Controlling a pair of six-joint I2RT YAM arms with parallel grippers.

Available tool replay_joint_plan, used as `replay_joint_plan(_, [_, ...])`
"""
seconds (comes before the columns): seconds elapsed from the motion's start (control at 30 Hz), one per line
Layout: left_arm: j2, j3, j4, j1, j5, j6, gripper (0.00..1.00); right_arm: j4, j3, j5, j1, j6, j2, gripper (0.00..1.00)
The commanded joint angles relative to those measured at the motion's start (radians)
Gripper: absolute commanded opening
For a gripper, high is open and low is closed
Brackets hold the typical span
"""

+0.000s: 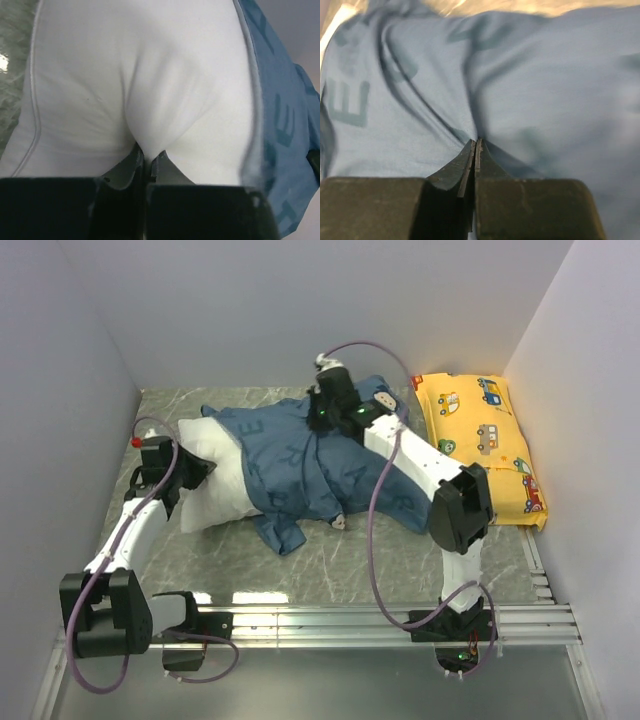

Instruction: Remove the pillowcase from the pillow

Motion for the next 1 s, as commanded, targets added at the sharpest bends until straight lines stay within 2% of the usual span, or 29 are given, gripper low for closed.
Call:
replay_joint_plan(0.0, [-0.03,-0.071,-0.084,0.073,-0.059,0.007,0.0,-0.067,-0.028,0.035,-0.15,0.027,-0.102,0.0])
replay_joint_plan(0.1, [-0.099,-0.104,-0.107,0.159,-0.047,0.014,0.0,-0.061,-0.069,0.014,-0.275,0.084,-0.142,0.0])
replay_joint_plan(0.2, [-0.145,-0.135,-0.118,0.231,-0.024,0.019,0.0,-0.041,-0.106,-0.048,-0.331,0.113,-0.167,0.0])
replay_joint_plan(0.4, [-0.171,-0.143,-0.087,0.249,0.051,0.007,0.0,-0.012,-0.155,-0.118,-0.293,0.092,-0.188,0.01])
replay_joint_plan(0.47, [-0.177,-0.132,-0.081,0.249,0.077,0.016,0.0,-0.022,-0.163,-0.123,-0.265,0.077,-0.199,0.07])
replay_joint_plan(0.57, [-0.179,-0.097,-0.092,0.248,0.094,0.048,0.0,-0.022,-0.186,-0.082,-0.228,0.038,-0.253,0.32])
replay_joint_plan(0.6, [-0.184,-0.079,-0.105,0.246,0.093,0.054,0.0,-0.03,-0.192,-0.066,-0.196,0.02,-0.273,0.46])
replay_joint_plan(0.7, [-0.2,-0.063,-0.113,0.246,0.103,0.069,0.0,-0.035,-0.238,0.036,-0.12,0.003,-0.365,0.63])
replay_joint_plan(0.83, [-0.216,-0.059,-0.121,0.237,0.105,0.074,0.0,0.013,-0.392,0.141,0.002,0.017,-0.509,0.69])
replay_joint_plan(0.97, [-0.227,-0.054,-0.128,0.231,0.105,0.082,0.0,0.137,-0.711,0.187,0.121,0.075,-0.67,0.72])
